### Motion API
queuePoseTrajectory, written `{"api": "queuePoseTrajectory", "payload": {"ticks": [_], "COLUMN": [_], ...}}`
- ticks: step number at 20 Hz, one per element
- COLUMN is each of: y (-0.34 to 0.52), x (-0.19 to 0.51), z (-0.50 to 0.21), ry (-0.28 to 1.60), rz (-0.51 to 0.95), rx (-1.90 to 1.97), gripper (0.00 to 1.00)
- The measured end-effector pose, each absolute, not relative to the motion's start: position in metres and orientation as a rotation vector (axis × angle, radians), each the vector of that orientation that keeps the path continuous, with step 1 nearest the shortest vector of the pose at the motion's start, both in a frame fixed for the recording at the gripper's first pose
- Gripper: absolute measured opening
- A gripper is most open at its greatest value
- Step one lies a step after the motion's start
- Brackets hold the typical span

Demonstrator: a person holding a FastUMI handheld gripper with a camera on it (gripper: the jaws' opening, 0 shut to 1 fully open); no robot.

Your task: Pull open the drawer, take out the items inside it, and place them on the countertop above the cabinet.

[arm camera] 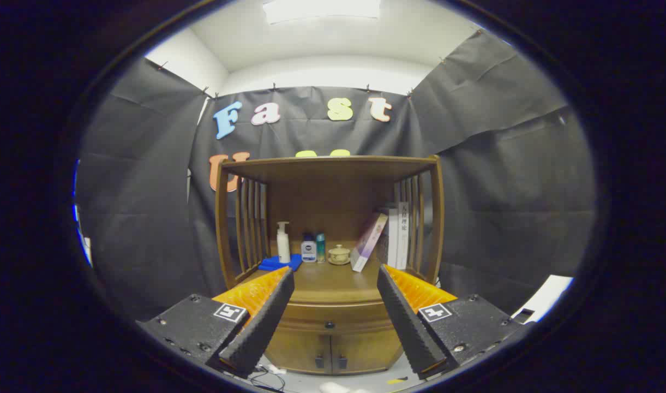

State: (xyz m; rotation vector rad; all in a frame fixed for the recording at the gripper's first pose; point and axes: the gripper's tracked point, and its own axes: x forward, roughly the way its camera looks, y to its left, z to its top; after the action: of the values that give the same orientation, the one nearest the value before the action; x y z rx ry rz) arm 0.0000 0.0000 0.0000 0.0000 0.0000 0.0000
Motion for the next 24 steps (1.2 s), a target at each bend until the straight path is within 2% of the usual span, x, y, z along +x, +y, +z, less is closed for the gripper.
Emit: {"api": "queuePoseTrajectory", "payload": {"ticks": [16,24], "y": [0.001,0.001], "x": [0.014,0.059], "z": [-0.016,-0.094], "ry": [-0.003,0.038], "rz": [0.016,0.042], "rx": [0.006,-0.001], "gripper": [1.0,0.99]}}
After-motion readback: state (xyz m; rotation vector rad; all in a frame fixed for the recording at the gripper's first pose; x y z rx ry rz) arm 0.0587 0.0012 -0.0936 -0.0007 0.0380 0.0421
